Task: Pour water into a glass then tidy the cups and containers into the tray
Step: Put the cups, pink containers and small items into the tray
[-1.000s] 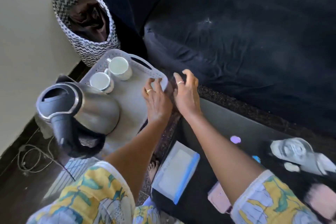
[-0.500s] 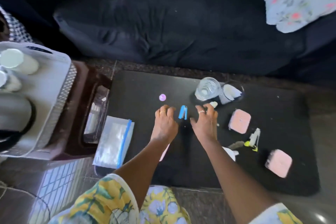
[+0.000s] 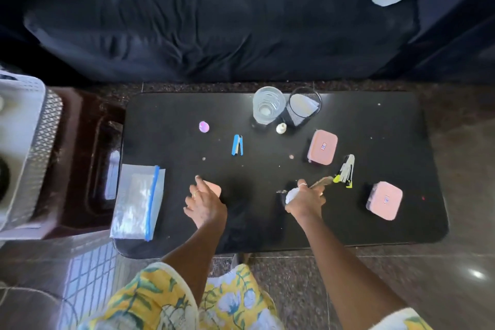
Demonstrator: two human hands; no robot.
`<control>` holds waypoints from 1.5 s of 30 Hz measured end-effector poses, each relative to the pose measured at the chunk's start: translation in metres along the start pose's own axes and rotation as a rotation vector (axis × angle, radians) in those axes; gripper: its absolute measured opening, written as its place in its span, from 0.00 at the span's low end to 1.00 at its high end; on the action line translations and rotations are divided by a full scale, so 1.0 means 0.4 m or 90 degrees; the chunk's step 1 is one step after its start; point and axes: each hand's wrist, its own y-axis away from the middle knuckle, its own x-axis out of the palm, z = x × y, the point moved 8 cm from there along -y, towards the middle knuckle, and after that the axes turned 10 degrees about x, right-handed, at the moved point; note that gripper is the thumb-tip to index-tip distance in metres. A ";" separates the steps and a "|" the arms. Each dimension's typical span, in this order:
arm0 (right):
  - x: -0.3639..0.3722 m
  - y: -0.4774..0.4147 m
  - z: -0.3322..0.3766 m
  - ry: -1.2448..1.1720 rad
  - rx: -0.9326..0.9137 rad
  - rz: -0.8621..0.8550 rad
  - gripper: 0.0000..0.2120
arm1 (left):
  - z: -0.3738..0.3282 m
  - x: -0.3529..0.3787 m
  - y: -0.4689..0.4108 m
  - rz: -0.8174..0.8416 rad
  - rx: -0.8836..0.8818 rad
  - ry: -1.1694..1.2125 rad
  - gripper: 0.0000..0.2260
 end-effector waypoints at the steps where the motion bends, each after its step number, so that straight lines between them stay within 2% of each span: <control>1: -0.002 0.002 0.011 -0.009 -0.004 -0.017 0.27 | 0.004 0.002 -0.006 0.005 0.007 -0.001 0.41; 5: -0.026 0.025 0.092 0.029 -0.052 -0.087 0.23 | 0.025 -0.012 -0.032 0.008 0.019 0.036 0.39; 9: -0.053 0.084 0.259 0.037 -0.161 -0.124 0.23 | 0.037 -0.098 -0.078 -0.060 0.037 0.097 0.38; 14: -0.037 0.241 0.558 0.065 -0.348 -0.147 0.22 | 0.092 -0.335 -0.178 -0.191 0.023 0.204 0.37; 18: 0.013 0.428 0.818 0.087 -0.513 -0.186 0.21 | 0.223 -0.559 -0.241 -0.323 -0.029 0.328 0.38; 23: 0.064 0.689 1.095 0.071 -0.748 -0.246 0.22 | 0.452 -0.794 -0.298 -0.486 -0.099 0.378 0.27; 26: 0.110 0.809 1.224 0.082 -0.863 -0.255 0.23 | 0.576 -0.824 -0.354 -0.448 -0.128 0.443 0.28; 31: 0.231 0.907 1.392 0.161 -0.951 -0.204 0.27 | 0.685 -0.785 -0.479 -0.285 -0.168 0.391 0.29; 35: 0.332 0.922 1.471 0.293 -0.996 -0.148 0.26 | 0.727 -0.757 -0.530 -0.286 -0.276 0.467 0.29; 37: 0.377 0.914 1.496 0.357 -1.000 -0.133 0.27 | 0.740 -0.749 -0.549 -0.280 -0.319 0.446 0.28; 40: 0.422 0.902 1.523 0.408 -1.013 -0.154 0.25 | 0.745 -0.739 -0.587 -0.256 -0.319 0.422 0.22; 43: 0.442 0.892 1.548 0.425 -1.018 -0.182 0.24 | 0.767 -0.738 -0.593 -0.308 -0.411 0.468 0.17; 45: 0.446 0.889 1.564 0.423 -1.023 -0.190 0.23 | 0.767 -0.736 -0.599 -0.330 -0.458 0.516 0.17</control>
